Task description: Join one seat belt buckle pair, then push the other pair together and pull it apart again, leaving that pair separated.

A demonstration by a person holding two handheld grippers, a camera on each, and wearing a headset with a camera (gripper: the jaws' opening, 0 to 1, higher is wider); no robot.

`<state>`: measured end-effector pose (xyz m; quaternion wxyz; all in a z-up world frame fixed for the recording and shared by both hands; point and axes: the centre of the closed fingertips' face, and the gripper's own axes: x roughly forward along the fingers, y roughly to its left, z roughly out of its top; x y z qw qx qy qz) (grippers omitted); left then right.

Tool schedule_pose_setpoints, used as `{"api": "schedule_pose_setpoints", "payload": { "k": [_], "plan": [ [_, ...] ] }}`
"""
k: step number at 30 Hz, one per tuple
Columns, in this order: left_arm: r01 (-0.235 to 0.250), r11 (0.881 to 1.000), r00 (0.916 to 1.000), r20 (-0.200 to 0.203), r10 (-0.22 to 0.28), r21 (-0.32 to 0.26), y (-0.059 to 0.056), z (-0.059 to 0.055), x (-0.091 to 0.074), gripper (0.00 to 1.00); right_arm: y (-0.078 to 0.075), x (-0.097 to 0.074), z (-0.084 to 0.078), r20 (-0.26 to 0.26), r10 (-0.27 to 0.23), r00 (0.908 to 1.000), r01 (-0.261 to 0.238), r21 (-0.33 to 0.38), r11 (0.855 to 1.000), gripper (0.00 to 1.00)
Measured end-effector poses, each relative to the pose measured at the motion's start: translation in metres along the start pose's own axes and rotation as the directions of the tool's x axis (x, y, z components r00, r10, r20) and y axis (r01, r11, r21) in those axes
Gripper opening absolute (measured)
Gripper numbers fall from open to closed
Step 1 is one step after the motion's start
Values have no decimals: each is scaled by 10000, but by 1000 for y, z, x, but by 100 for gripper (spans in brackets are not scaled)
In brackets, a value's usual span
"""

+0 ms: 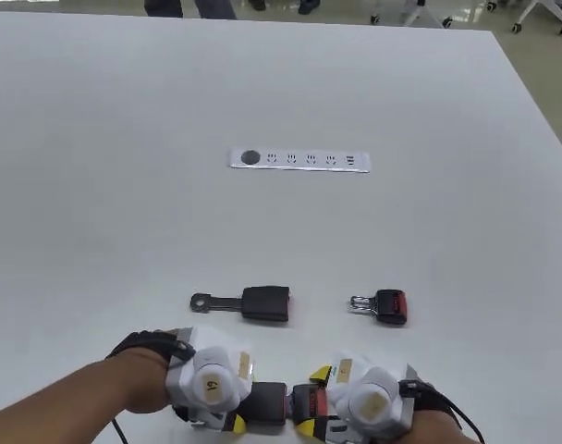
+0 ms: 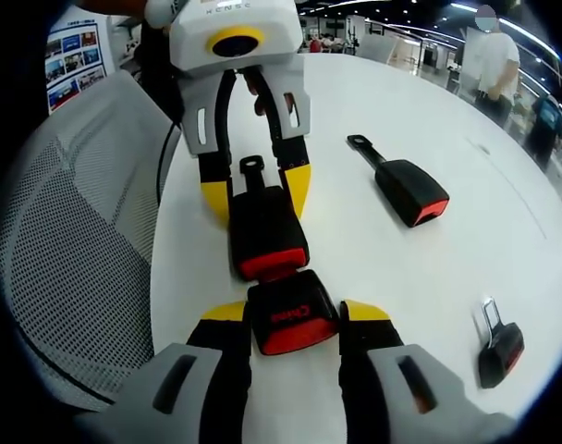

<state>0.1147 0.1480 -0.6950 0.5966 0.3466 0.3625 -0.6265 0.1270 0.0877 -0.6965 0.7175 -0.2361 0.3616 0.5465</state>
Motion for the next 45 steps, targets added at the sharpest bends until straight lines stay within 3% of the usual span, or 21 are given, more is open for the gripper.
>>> {"api": "schedule_pose_setpoints", "payload": {
  "k": [12,18,31,45],
  "plan": [
    [-294,9987,9985,452,313,-420,-2,2,-2,33,1,-3,0,64,24,10000,-24,-40,10000,34],
    [-350,9980,9968,705,387,-528,-2,2,-3,33,2,-2,1,274,44,9996,-34,-330,9995,34],
    [-343,9963,9905,1303,444,-785,1,1,-3,32,1,-4,-1,936,193,9954,-170,-256,9995,33],
    [-271,9951,9863,1592,421,-953,3,1,-2,32,5,-9,3,1363,175,9905,-168,-68,9998,33]
  ]
}}
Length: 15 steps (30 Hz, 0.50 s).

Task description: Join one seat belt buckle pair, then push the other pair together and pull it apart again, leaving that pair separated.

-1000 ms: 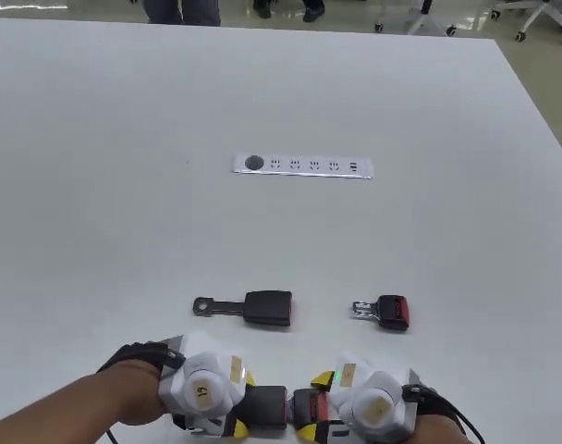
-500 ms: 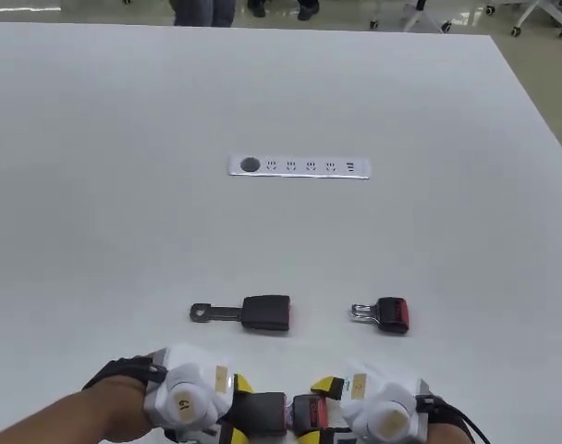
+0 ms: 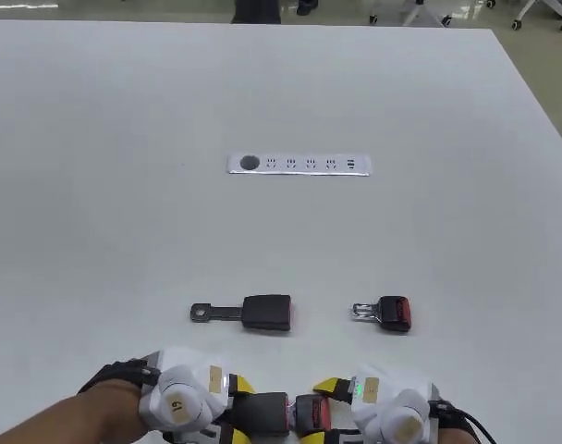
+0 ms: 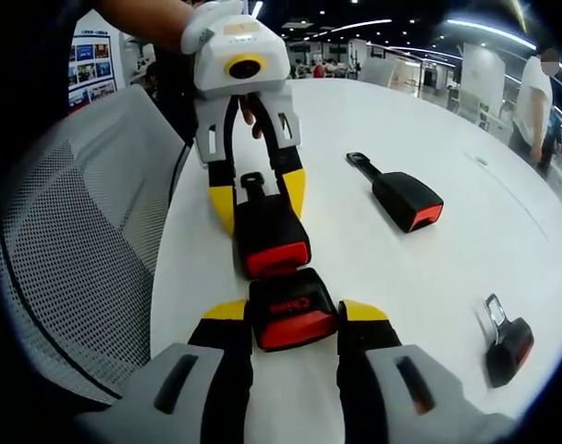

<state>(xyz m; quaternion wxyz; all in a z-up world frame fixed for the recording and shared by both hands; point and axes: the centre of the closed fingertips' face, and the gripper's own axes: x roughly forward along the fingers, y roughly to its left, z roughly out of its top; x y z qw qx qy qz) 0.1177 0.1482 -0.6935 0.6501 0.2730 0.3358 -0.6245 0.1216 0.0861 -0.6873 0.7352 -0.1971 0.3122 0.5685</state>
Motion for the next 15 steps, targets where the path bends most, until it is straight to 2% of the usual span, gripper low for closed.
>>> {"api": "schedule_pose_setpoints", "payload": {
  "k": [8,15],
  "plan": [
    [6,9999,9999,104,-5,-127,0,0,0,32,1,0,0,55,5,10000,-5,-39,10000,33],
    [-16,9999,10000,10,16,-157,-1,1,1,32,2,-1,1,35,23,10000,-23,-87,10000,33]
  ]
}}
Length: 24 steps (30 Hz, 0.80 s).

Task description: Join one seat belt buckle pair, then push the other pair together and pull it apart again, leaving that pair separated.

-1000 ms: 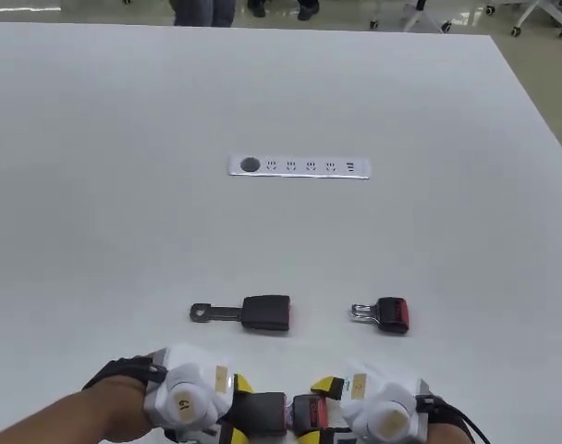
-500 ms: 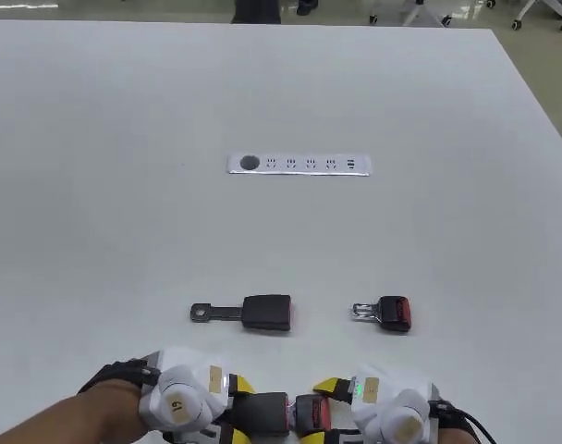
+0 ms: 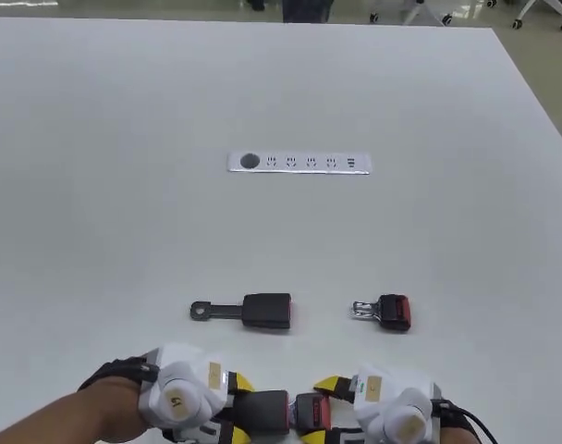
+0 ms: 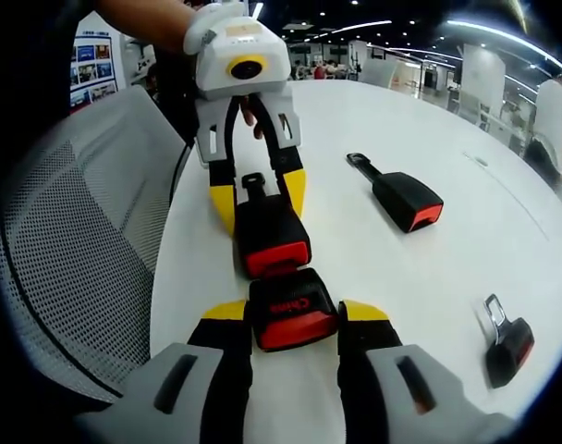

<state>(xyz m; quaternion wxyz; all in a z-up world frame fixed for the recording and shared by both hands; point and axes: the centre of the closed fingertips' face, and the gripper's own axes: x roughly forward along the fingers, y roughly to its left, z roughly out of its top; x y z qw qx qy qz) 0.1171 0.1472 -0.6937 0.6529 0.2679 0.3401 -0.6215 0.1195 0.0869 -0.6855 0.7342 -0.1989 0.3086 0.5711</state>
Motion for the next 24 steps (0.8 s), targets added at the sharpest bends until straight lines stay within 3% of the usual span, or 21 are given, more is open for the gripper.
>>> {"api": "schedule_pose_setpoints", "payload": {
  "k": [5,14,24],
  "plan": [
    [18,9992,9989,-478,2,408,-1,0,1,33,1,0,2,-289,43,9996,-49,-230,9997,34],
    [-55,9990,9961,-880,94,441,-2,0,2,33,0,1,0,-444,-48,9990,30,-401,9992,35],
    [-181,9997,9953,-951,193,136,-3,0,1,34,-2,2,-2,-745,-183,9971,110,-978,9951,37]
  ]
}}
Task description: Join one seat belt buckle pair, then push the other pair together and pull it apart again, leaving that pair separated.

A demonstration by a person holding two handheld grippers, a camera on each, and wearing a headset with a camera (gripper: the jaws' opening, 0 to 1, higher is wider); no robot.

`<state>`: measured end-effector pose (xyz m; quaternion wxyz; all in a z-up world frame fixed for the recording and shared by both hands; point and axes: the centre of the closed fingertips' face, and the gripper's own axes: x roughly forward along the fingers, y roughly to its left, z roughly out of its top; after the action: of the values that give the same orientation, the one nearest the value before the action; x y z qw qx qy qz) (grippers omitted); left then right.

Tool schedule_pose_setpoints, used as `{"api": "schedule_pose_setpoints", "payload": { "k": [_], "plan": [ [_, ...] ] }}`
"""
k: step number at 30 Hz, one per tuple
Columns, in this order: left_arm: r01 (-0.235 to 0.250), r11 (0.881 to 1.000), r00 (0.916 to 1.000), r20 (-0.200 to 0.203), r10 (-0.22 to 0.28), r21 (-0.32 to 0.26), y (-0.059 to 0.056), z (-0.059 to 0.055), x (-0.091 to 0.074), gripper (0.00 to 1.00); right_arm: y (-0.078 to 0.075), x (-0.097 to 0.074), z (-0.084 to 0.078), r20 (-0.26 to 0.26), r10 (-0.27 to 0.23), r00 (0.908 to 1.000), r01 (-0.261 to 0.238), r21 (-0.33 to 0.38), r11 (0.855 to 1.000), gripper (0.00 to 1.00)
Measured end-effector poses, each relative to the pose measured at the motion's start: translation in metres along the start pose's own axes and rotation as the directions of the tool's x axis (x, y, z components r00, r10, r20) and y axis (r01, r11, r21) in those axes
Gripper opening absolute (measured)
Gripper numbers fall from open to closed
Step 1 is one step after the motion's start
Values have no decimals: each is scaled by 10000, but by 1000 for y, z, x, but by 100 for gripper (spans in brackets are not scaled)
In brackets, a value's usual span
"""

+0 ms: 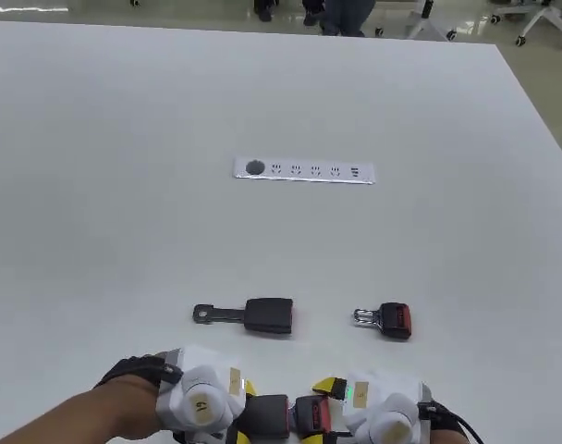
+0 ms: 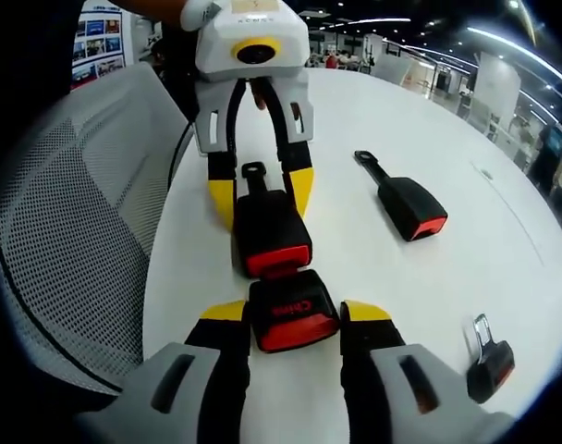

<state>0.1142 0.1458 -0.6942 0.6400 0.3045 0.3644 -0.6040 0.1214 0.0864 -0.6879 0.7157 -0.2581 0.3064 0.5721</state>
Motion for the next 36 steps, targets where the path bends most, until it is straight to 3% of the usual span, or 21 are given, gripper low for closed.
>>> {"api": "schedule_pose_setpoints", "payload": {
  "k": [3,6,11,18,24,30,36],
  "plan": [
    [109,9997,9999,3,-109,-214,-3,1,0,43,3,0,2,179,16,9998,-19,190,9998,48],
    [-30,9998,10000,-83,28,-210,-1,-1,-1,58,2,-3,7,523,-87,9986,58,564,9984,59],
    [-259,9976,9991,332,281,-647,3,6,-9,61,-7,-14,12,907,-426,9950,328,1064,9938,63],
    [-670,9893,9936,819,780,-1294,18,14,-23,65,-21,-29,15,1404,-726,9874,512,1503,9873,69],
    [-1069,9806,9828,1316,1292,-1640,37,25,-37,69,-42,-42,13,1596,-1063,9814,762,1841,9800,72],
    [-1380,9760,9756,1470,1633,-1683,57,30,-46,74,-65,-55,9,1707,-1268,9771,900,2085,9739,77],
    [-1454,9793,9781,1283,1637,-1408,71,25,-50,77,-87,-67,1,1634,-1393,9767,1023,2158,9711,80]
  ]
}}
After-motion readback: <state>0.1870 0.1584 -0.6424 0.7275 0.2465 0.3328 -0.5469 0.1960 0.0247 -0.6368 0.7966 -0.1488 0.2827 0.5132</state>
